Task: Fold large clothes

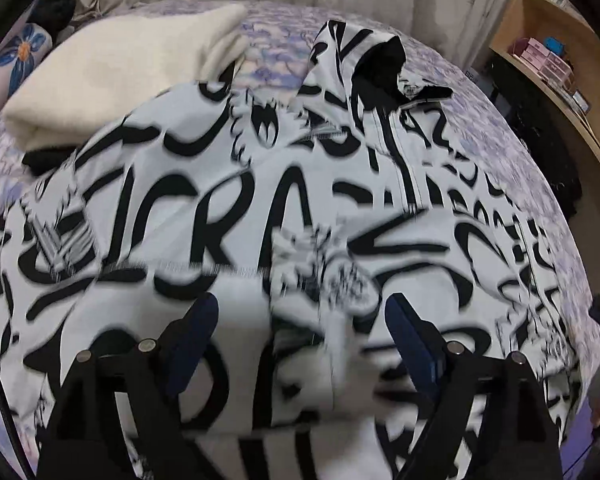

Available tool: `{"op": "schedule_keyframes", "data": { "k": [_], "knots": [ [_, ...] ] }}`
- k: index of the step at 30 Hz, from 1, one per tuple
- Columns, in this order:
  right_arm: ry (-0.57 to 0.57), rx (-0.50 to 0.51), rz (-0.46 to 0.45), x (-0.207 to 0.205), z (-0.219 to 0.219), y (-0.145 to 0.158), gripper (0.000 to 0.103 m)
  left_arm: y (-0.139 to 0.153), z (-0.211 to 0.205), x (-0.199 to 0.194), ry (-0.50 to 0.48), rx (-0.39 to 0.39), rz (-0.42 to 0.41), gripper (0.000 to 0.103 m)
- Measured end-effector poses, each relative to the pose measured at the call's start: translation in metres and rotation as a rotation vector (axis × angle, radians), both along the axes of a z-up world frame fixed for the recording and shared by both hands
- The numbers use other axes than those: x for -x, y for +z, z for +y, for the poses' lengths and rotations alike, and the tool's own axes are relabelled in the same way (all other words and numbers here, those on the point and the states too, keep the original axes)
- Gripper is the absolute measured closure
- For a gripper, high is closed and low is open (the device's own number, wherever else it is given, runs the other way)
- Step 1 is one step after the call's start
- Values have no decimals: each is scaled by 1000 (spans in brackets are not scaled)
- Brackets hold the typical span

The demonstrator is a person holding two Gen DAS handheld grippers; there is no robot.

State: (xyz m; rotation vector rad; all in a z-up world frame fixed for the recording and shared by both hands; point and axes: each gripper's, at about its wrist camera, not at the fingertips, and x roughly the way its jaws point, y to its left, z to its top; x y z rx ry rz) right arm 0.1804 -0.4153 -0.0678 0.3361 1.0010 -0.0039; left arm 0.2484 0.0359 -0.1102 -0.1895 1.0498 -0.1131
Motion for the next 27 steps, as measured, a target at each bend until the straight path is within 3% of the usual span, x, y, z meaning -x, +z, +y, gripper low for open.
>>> {"op": "schedule_keyframes", "data": {
  "k": [3,5,6,7,8,9,11,13,16,18,21,23,26,27],
  "knots": [
    [-1,-2,73,-55,-5,-26,27,-13,-11,-19,-36,-3,51,23],
    [-9,2,127,-80,-8,-47,27,-18,-20,-23,-47,-27,60,73],
    [-6,-6,153,-89,-8,-57,27,-19,-23,-27,-38,-73,61,89],
    [14,-33,179,-100,-8,-69,38,-18,-25,-31,-36,-98,62,102],
    [28,-27,200,-105,-6,-75,84,-16,-26,-34,-39,-88,53,101],
    [31,-4,209,-107,-3,-75,89,-8,-25,-37,-41,-60,20,102],
    [25,53,138,-105,1,-62,92,7,-25,-41,-28,-72,-52,103],
    [-2,88,99,-103,-1,-60,93,16,-25,-46,1,-114,-119,103],
    [-15,141,142,-108,0,-81,89,-2,-16,-58,62,-196,-67,103],
    [-16,167,142,-107,2,-75,85,-13,-7,-58,78,-229,-33,103],
    [-18,233,100,-91,8,-46,77,-3,-5,-39,34,-187,-44,97],
    [7,249,39,-72,19,-20,65,8,-10,-27,-7,-168,-57,80],
    [61,196,-35,-43,42,6,58,32,-29,-1,-66,-109,-112,74],
    [85,169,-47,-33,55,11,58,40,-40,7,-101,-51,-112,74]
  ]
}}
